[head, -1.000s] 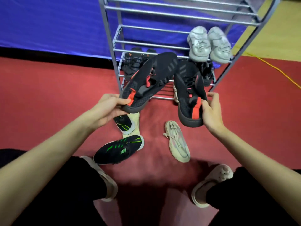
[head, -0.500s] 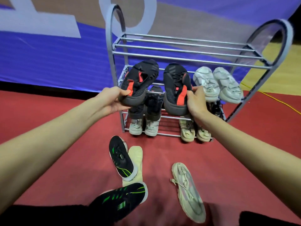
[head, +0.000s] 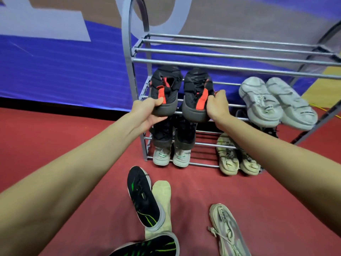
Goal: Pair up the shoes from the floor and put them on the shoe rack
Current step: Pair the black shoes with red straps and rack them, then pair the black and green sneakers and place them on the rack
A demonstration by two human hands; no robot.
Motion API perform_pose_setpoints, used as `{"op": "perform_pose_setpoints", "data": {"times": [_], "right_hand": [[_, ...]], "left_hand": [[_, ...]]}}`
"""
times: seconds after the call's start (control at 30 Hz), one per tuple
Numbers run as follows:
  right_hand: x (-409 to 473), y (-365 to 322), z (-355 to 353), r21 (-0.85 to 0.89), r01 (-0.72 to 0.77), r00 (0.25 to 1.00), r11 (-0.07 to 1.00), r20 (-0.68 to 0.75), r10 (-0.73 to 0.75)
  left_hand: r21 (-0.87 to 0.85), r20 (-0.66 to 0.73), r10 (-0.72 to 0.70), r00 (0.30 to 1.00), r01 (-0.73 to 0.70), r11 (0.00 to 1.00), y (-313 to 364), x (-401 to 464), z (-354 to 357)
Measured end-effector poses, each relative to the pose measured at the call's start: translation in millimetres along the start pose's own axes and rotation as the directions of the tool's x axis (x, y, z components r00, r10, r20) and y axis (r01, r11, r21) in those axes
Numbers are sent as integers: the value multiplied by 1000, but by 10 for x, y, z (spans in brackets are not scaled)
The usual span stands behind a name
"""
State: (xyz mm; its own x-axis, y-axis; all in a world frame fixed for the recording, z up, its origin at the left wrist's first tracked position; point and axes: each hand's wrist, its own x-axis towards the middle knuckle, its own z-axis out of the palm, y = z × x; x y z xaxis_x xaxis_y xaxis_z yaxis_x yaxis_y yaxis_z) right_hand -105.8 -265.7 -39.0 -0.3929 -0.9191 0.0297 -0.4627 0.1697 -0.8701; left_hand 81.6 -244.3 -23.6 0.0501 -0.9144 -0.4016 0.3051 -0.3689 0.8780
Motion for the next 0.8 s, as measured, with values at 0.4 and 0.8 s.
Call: {"op": "perform_pose_setpoints", "data": {"times": [0.4, 0.8], "right_hand": [[296, 54, 224, -80, -42, 999, 996, -13, 41], [-387, 456, 174, -143, 225, 969, 964, -70, -236]], "left_hand": [[-67, 0, -21, 1000, 21, 998, -127, 263, -17], [473, -15, 59, 998, -45, 880, -673, 87, -229]]}}
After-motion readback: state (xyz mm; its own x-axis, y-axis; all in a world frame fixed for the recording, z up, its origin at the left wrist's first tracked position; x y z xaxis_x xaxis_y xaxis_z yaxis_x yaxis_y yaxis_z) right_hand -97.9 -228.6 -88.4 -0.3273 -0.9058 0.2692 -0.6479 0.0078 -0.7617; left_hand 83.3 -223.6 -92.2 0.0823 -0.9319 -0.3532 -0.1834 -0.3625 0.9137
